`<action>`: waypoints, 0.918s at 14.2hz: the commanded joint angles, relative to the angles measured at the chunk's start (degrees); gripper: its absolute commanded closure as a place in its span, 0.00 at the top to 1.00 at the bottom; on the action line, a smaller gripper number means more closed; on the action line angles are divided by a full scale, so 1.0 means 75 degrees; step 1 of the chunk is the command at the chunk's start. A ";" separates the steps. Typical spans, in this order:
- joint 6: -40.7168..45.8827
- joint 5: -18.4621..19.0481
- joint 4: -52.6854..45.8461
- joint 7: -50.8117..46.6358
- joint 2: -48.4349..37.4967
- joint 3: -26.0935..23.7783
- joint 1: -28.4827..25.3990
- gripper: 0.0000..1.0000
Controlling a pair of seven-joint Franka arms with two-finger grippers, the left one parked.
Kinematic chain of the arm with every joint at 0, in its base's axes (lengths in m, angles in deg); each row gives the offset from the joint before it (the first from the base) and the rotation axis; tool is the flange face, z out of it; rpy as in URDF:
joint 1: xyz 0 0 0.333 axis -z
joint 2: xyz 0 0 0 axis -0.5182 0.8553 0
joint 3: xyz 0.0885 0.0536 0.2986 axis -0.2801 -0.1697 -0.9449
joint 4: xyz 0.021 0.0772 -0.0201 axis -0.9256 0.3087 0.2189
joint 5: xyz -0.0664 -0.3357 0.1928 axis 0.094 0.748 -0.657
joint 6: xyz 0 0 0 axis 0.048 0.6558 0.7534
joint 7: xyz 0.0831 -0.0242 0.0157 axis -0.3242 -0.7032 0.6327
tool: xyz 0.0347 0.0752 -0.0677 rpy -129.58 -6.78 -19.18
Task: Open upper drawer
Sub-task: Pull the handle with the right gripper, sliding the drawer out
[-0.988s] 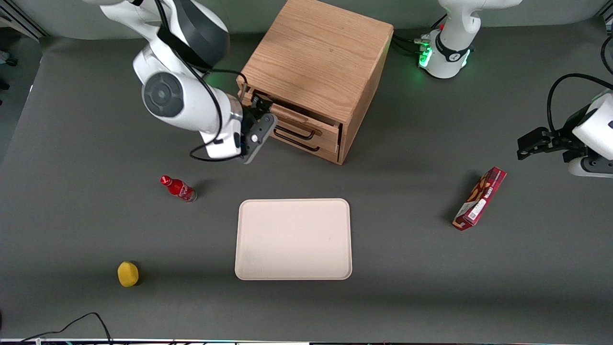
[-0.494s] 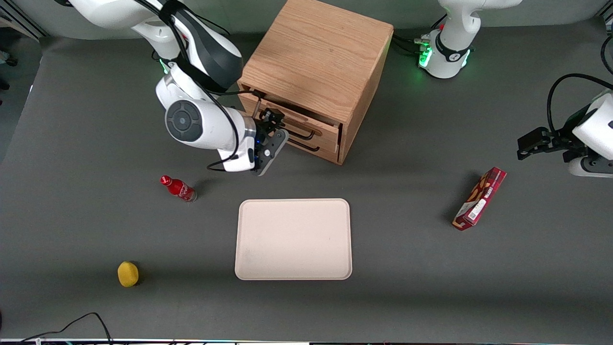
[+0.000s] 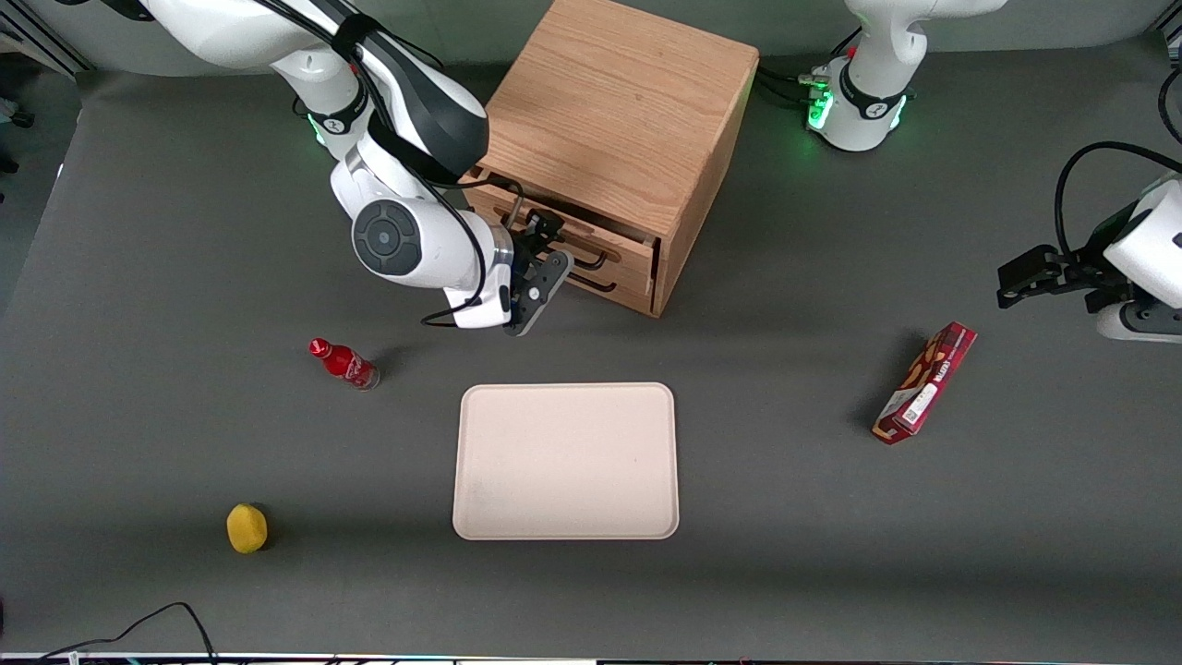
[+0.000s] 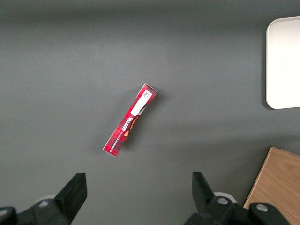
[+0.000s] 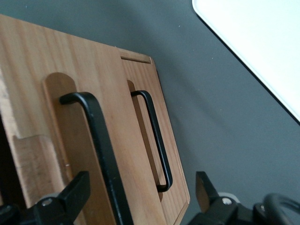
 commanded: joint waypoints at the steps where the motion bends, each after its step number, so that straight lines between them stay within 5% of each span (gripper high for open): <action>1: -0.0204 -0.0019 0.0071 -0.0165 0.0044 -0.0077 0.0016 1.00; 13: 0.0368 0.1012 -0.1824 -0.0095 0.1215 0.0508 0.0075 1.00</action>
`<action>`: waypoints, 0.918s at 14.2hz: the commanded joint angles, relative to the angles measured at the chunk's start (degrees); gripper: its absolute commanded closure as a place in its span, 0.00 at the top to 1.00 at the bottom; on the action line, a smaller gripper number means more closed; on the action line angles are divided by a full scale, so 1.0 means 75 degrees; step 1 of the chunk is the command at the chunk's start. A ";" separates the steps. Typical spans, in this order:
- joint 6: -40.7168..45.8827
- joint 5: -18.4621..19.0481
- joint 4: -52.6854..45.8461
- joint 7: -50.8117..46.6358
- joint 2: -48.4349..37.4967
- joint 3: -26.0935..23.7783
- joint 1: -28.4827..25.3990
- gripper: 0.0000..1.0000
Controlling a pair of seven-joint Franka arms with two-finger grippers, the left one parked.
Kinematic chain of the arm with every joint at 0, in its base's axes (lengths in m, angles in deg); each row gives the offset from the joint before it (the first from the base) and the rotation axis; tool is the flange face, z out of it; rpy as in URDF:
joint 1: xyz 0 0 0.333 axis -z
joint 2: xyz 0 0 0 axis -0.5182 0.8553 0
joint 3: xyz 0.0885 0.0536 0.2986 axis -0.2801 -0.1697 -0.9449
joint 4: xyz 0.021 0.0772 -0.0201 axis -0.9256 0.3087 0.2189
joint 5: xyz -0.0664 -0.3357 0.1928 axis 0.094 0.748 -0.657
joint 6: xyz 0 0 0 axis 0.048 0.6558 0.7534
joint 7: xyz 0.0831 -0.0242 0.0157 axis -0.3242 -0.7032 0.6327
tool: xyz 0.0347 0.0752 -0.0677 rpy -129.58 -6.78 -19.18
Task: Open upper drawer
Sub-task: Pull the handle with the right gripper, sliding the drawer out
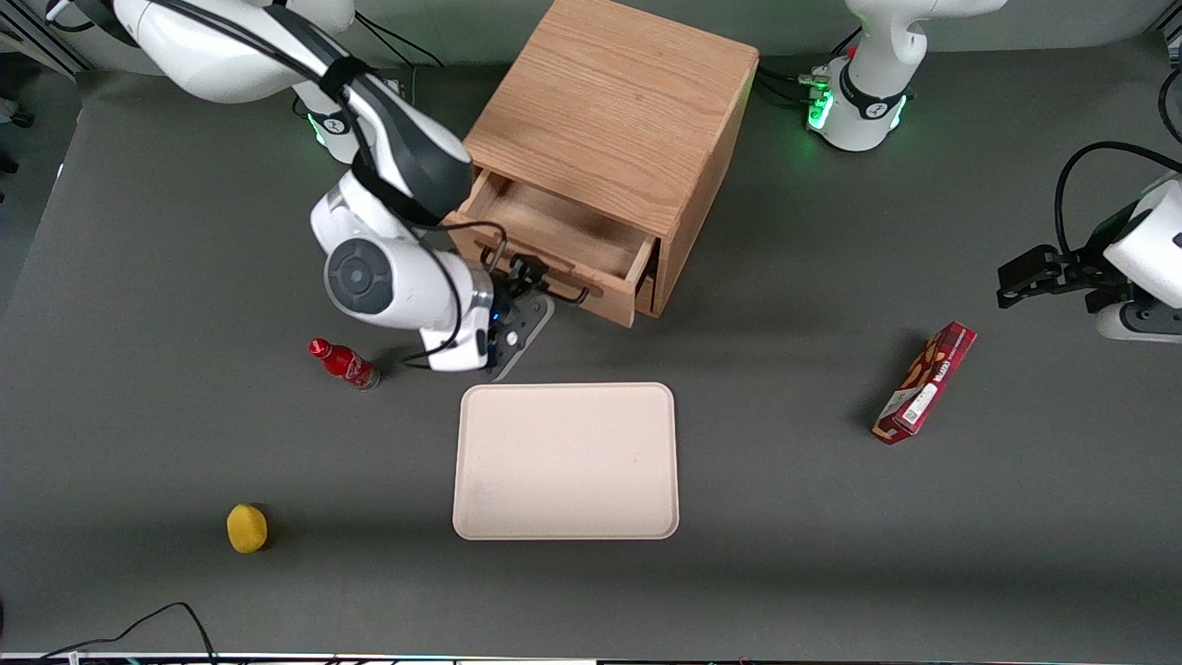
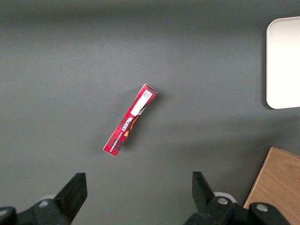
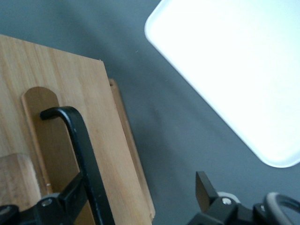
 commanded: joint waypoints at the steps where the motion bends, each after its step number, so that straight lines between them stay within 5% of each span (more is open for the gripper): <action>1: 0.0602 0.0231 -0.1038 -0.0046 0.0576 0.0219 -0.0048 1.00; 13: 0.1260 0.0407 -0.2798 0.0786 0.1549 0.0876 -0.0059 1.00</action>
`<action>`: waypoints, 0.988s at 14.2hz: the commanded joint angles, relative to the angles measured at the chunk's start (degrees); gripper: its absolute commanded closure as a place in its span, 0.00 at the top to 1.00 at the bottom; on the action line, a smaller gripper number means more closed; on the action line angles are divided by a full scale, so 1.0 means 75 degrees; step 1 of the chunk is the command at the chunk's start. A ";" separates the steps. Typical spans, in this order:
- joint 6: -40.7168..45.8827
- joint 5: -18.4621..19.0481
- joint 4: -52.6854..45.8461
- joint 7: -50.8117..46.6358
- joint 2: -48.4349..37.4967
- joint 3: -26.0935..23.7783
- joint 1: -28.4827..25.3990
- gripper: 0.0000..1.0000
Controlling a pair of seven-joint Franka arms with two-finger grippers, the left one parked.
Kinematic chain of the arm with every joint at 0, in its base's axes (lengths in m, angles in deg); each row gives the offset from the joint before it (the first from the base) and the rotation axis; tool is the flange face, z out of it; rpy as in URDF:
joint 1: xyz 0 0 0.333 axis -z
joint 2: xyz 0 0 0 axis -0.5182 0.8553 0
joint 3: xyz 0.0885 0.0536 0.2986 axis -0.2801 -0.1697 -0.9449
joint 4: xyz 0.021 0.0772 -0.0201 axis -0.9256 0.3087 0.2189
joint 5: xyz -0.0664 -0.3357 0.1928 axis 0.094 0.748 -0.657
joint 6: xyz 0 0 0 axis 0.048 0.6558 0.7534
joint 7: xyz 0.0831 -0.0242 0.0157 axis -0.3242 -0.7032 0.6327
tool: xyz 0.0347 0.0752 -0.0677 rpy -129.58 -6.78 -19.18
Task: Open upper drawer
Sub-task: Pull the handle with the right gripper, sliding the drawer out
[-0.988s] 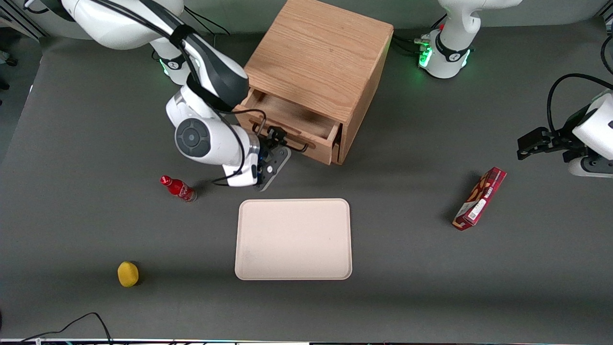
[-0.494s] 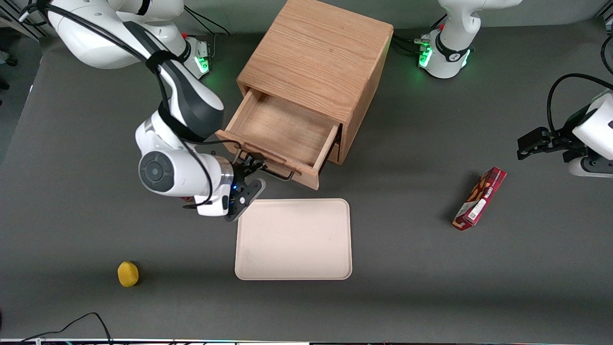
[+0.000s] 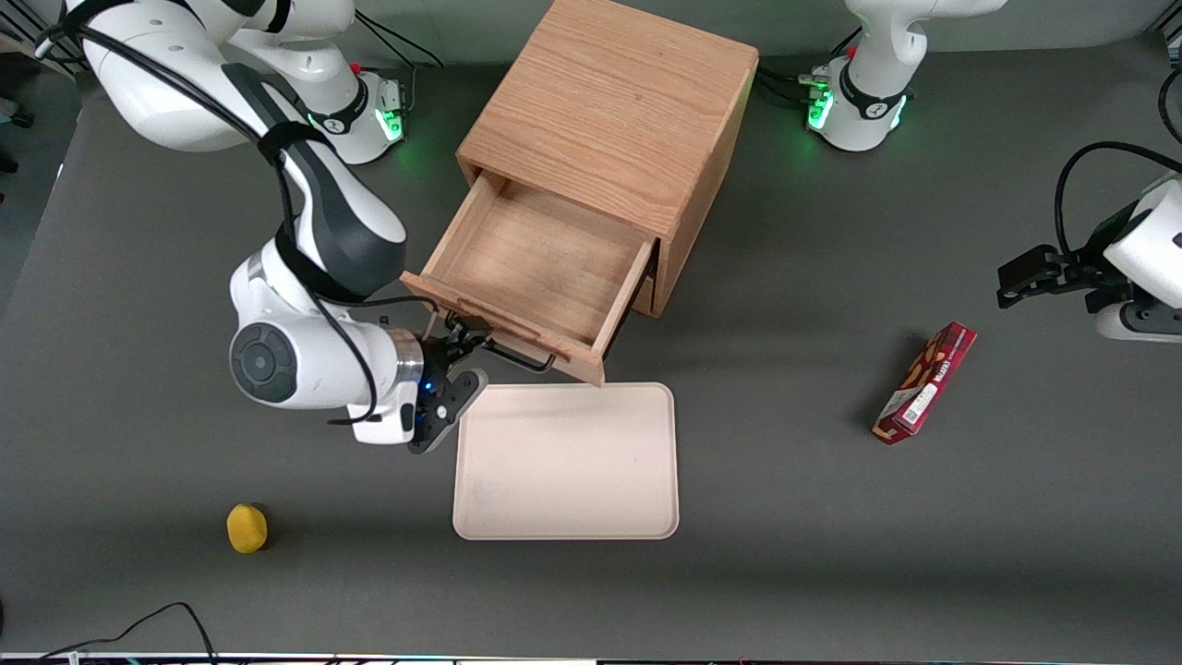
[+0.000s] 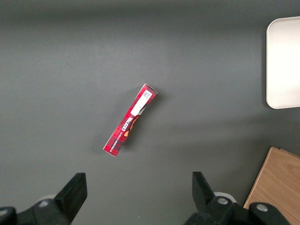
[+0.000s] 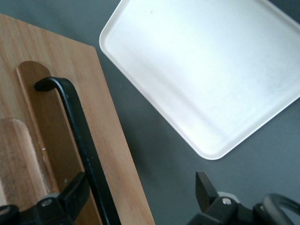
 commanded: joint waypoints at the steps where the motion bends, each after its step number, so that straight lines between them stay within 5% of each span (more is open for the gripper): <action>1: 0.0183 0.0228 -0.0847 0.0232 0.0538 0.0071 -0.0105 1.00; 8: 0.0745 0.0451 -0.1469 0.0831 0.0224 0.0294 -0.0128 1.00; 14: 0.1260 0.0463 -0.1375 -0.0663 -0.2061 0.0352 0.0024 1.00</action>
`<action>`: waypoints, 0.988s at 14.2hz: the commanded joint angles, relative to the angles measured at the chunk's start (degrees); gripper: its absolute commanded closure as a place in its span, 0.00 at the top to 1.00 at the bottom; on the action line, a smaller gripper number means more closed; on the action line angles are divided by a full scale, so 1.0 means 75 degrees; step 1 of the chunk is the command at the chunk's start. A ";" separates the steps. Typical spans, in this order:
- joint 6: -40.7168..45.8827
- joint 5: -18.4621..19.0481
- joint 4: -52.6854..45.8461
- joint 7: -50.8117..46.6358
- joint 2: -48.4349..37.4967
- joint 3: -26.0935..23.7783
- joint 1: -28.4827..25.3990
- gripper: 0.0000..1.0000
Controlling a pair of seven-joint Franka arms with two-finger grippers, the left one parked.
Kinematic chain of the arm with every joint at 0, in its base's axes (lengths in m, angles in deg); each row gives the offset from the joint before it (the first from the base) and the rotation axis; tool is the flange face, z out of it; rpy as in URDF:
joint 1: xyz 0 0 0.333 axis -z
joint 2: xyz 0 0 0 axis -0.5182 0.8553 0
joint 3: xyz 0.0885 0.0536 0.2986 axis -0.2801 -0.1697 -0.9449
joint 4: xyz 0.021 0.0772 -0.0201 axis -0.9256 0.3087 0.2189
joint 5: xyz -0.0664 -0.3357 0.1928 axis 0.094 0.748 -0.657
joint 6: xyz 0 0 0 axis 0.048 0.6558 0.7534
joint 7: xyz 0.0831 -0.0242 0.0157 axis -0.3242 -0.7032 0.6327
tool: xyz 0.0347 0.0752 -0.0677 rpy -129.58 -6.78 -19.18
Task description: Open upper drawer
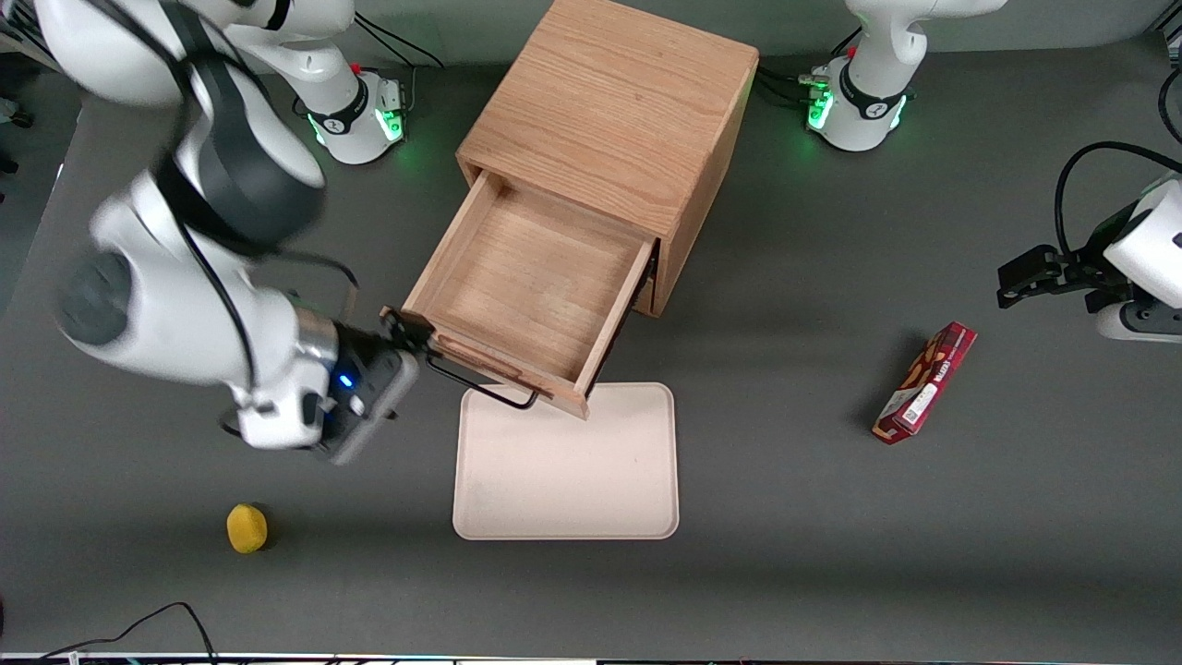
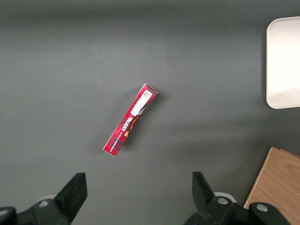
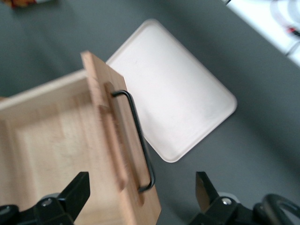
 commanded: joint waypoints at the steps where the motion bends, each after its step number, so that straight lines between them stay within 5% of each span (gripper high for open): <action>1: 0.0466 0.0133 0.0295 -0.1548 -0.1172 0.0111 0.0197 1.00; 3: 0.1203 0.0098 0.0295 -0.2886 -0.1759 0.0856 0.0258 1.00; 9: 0.3609 0.0051 0.1063 -0.2972 -0.2649 0.3086 0.0281 1.00; 14: 0.0757 -0.0242 0.5735 -0.4333 -0.5353 0.3088 0.0269 1.00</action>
